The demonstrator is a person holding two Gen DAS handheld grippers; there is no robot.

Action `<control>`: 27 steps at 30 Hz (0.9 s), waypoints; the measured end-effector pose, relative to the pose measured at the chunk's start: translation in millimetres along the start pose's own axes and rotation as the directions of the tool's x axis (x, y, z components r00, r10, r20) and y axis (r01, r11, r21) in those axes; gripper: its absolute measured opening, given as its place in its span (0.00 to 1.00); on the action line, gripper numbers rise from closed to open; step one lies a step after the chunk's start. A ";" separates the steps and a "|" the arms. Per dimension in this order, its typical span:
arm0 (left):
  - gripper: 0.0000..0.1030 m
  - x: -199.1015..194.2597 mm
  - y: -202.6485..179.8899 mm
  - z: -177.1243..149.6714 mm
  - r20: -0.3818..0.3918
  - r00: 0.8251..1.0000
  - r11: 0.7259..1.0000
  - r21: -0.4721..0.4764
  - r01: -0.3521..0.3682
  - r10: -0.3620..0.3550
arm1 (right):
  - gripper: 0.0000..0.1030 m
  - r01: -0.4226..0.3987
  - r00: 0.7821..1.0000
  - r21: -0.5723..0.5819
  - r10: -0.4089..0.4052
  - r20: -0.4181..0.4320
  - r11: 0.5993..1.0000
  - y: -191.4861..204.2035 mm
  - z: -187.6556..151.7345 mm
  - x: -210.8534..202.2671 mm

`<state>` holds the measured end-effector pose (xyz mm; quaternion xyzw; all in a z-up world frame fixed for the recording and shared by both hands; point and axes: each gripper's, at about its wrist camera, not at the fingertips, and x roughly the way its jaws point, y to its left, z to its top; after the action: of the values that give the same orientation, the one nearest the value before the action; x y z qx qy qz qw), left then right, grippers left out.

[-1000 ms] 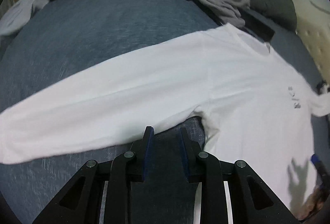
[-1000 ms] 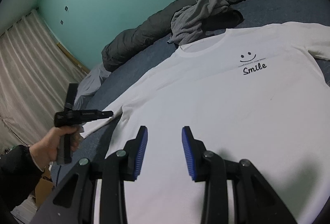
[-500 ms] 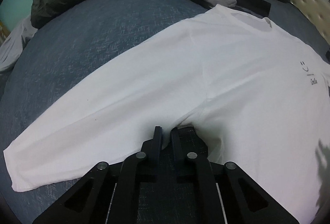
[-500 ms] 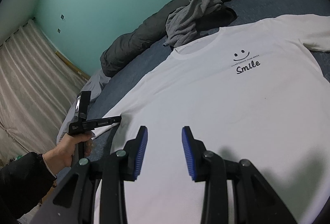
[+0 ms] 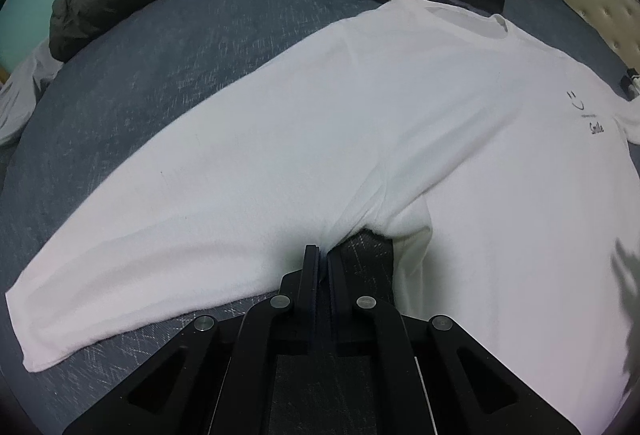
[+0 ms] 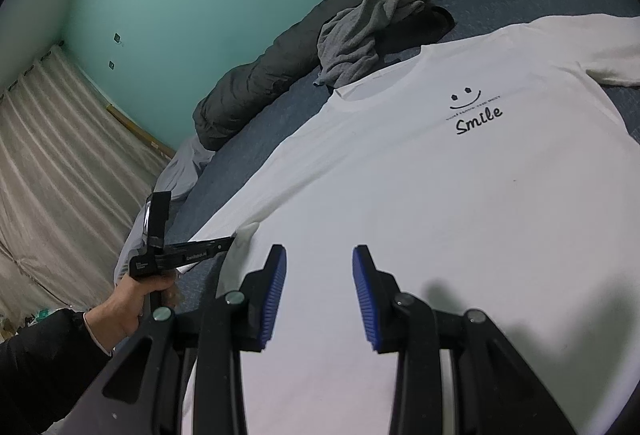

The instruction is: Fold clothes

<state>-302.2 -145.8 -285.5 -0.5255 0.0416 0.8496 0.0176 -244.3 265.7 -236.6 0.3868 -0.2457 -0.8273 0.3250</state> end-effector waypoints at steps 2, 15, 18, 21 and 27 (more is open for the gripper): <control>0.05 -4.5 2.9 0.5 0.003 1.000 1.000 -0.019 0.005 -0.005 | 0.33 -0.001 1.000 0.006 0.001 -0.001 1.000 -1.8 0.3 -0.5; 0.23 -26.7 -6.7 -8.5 0.043 0.980 0.971 -0.134 0.196 -0.192 | 0.33 -0.003 1.000 0.022 0.003 -0.001 1.000 -5.3 -1.1 -3.6; 0.27 -22.0 -10.8 -3.9 0.052 0.976 0.963 -0.157 0.218 -0.213 | 0.33 -0.002 1.000 0.019 0.002 -0.001 1.000 -5.1 -1.2 -3.8; 0.27 -15.9 -14.8 0.0 0.056 0.977 0.965 -0.152 0.213 -0.207 | 0.33 -0.001 1.000 0.024 0.001 0.000 1.000 -6.9 -1.4 -4.8; 0.01 -6.1 0.0 -4.1 0.046 0.979 0.952 -0.231 0.203 -0.197 | 0.33 -0.002 1.000 0.028 0.002 0.007 1.000 -8.3 -0.2 -7.3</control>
<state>-295.8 -146.1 -281.8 -0.5157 -0.1127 0.8483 0.0417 -243.4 276.5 -238.7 0.3880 -0.2589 -0.8248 0.3195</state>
